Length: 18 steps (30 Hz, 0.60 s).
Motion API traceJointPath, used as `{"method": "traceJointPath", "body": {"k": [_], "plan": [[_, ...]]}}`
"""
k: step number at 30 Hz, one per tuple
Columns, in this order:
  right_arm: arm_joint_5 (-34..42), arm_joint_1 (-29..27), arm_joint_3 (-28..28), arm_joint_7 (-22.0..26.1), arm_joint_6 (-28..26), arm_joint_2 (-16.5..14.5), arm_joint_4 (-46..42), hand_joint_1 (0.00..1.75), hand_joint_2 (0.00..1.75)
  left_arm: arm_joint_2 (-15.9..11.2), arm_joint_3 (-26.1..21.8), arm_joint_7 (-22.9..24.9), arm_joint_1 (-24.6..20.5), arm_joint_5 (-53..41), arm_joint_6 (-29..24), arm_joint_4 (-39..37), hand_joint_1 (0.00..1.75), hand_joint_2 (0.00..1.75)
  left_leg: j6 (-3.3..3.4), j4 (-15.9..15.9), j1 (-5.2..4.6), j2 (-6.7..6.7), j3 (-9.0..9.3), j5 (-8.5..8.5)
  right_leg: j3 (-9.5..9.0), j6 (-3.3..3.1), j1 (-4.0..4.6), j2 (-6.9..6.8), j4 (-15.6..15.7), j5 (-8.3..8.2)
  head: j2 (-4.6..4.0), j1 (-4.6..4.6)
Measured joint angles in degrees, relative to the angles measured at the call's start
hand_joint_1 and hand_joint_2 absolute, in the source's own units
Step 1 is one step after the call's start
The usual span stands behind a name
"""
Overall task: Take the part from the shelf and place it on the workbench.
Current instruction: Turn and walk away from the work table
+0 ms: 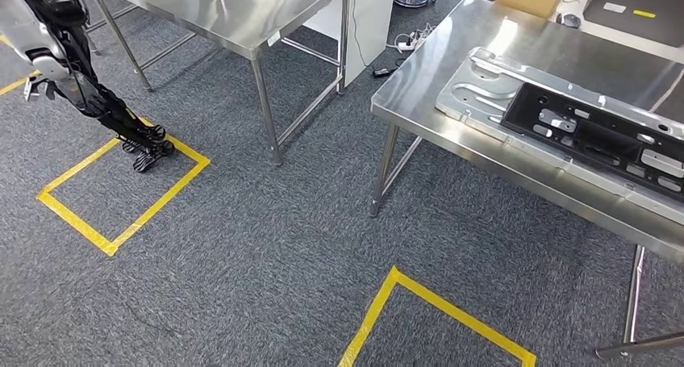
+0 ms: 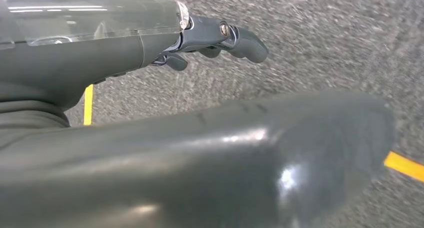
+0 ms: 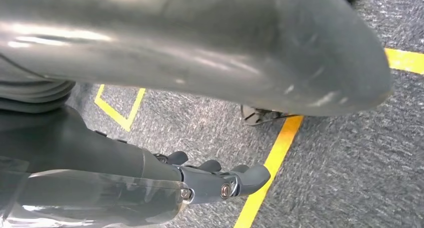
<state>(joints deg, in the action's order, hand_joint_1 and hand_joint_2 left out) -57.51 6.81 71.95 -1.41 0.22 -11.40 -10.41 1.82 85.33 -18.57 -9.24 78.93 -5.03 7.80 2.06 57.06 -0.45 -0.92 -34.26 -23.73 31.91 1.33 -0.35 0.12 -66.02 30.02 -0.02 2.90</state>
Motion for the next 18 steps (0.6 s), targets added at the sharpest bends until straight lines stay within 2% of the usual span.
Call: {"method": "traceJointPath", "body": {"k": [1,2,3,4,5,6,7,8,10,11,12,13,14,15,16,17,18], "plan": [[0.0,0.1,0.0,0.1,0.1,0.1,0.0,0.00,1.31,0.1,0.0,0.0,0.0,0.0,0.0,0.0,0.00,0.00,-0.18,0.3,-0.04,0.00,-0.43,0.33,-3.11,-0.45,0.22,-0.10,4.4,-0.03,0.00,0.01],[0.0,0.2,0.0,0.2,0.1,0.2,0.0,0.00,1.75,0.2,0.0,0.0,-0.1,0.0,0.0,0.0,0.00,0.00,-0.45,0.4,-0.03,-0.05,-0.68,0.68,-5.31,-0.88,0.44,-0.19,7.7,0.42,0.00,0.01],[0.0,0.3,0.0,0.2,0.1,0.3,-0.1,0.00,1.75,0.2,0.0,0.0,-0.1,0.0,0.0,0.0,0.00,0.00,-0.78,0.5,0.03,-0.12,-0.82,1.06,-6.43,-1.24,0.64,-0.24,9.7,0.98,0.00,0.01],[0.0,0.3,0.0,0.2,0.1,0.3,-0.1,0.00,1.75,0.3,0.0,0.0,-0.1,0.0,0.0,0.0,0.00,0.00,-1.16,0.4,0.09,-0.19,-0.88,1.50,-6.67,-1.53,0.78,-0.23,10.5,0.96,0.00,0.01],[0.0,0.3,0.0,0.2,0.1,0.3,-0.1,0.00,1.75,0.3,0.0,0.0,-0.1,0.0,0.0,0.0,0.00,0.00,-1.52,0.4,0.18,-0.19,-1.00,1.75,-6.44,-1.81,0.68,-0.27,10.8,0.44,0.00,0.00],[0.0,0.3,0.0,0.2,0.1,0.3,-0.1,0.00,1.75,0.3,0.0,0.0,0.0,0.0,0.0,0.0,0.00,0.00,-1.83,0.8,0.23,-0.04,-1.30,1.19,-6.08,-2.18,0.56,-0.35,11.1,-0.23,0.00,-0.01],[0.0,0.3,0.0,0.2,0.2,0.3,-0.1,0.00,1.75,0.3,0.0,0.0,0.0,0.0,0.0,0.0,0.00,0.00,-2.13,2.0,0.28,0.14,-1.83,-0.41,-5.55,-2.52,0.37,-0.45,11.3,-0.98,0.00,0.00],[0.0,0.3,0.0,0.2,0.2,0.2,0.0,0.00,1.75,0.3,0.0,0.0,0.1,0.0,0.0,0.0,0.00,0.00,-2.42,4.3,0.39,0.33,-2.61,-3.01,-4.84,-2.75,0.19,-0.54,11.4,-1.73,0.00,-0.01],[0.0,0.2,0.0,0.2,0.3,0.2,0.0,0.00,1.75,0.3,0.0,0.0,0.1,0.0,0.0,0.0,0.00,0.00,-3.04,11.4,0.76,0.49,-4.29,-8.64,-3.11,-2.90,0.19,-0.56,11.2,-2.93,0.00,0.01],[-0.1,0.2,0.0,0.2,0.4,0.2,0.0,0.00,1.75,0.3,0.0,0.0,0.1,0.0,0.0,0.0,0.00,0.00,-3.34,14.7,0.96,0.49,-4.72,-9.93,-2.14,-2.80,0.17,-0.56,10.9,-3.50,0.00,0.01],[-0.1,0.2,0.0,0.1,0.4,0.2,0.0,0.00,1.75,0.3,0.0,0.0,0.1,0.0,0.0,0.0,0.00,0.00,-3.61,16.6,1.17,0.49,-4.50,-9.81,-1.14,-2.67,0.14,-0.57,10.6,-4.02,0.00,0.01],[-0.1,0.2,0.0,0.0,0.4,0.2,0.0,0.00,1.75,0.3,0.0,0.0,0.1,0.0,0.0,0.0,0.00,0.00,-3.85,16.6,1.40,0.48,-3.35,-8.50,-0.09,-2.48,0.07,-0.58,10.1,-4.48,0.00,0.01],[-0.1,0.2,0.0,-0.1,0.4,0.2,0.0,0.00,1.75,0.3,0.0,0.0,0.1,0.0,0.0,0.0,0.00,0.00,-4.03,14.6,1.63,0.48,-1.26,-6.78,0.93,-2.26,-0.01,-0.56,9.7,-4.89,0.00,0.01],[-0.1,0.2,0.0,-0.2,0.4,0.2,0.0,0.00,1.75,0.3,0.0,0.0,0.0,0.0,0.0,0.0,0.00,0.00,-4.15,11.0,1.84,0.54,1.66,-5.77,1.81,-1.97,-0.09,-0.54,9.1,-5.24,0.00,0.01],[-0.1,0.2,0.0,-0.2,0.4,0.2,0.0,0.00,1.75,0.3,0.0,0.0,0.0,0.0,0.0,0.0,0.00,0.00,-4.14,6.6,1.84,0.66,4.86,-5.73,2.57,-1.64,-0.11,-0.50,8.5,-5.55,0.00,0.01],[-0.1,0.2,0.0,-0.2,0.3,0.2,0.0,0.00,1.75,0.3,0.0,-0.1,-0.1,0.1,0.0,0.0,0.00,0.00,-3.88,2.9,1.75,0.77,7.16,-6.37,3.07,-1.26,-0.10,-0.48,8.1,-5.88,0.00,0.01],[-0.1,0.2,0.0,-0.2,0.3,0.2,-0.1,0.00,1.75,0.3,0.0,-0.1,-0.2,0.1,0.0,0.0,0.00,0.00,-3.49,0.4,1.57,0.88,8.57,-7.19,3.38,-0.88,-0.09,-0.49,7.9,-6.26,0.00,0.01]]}}
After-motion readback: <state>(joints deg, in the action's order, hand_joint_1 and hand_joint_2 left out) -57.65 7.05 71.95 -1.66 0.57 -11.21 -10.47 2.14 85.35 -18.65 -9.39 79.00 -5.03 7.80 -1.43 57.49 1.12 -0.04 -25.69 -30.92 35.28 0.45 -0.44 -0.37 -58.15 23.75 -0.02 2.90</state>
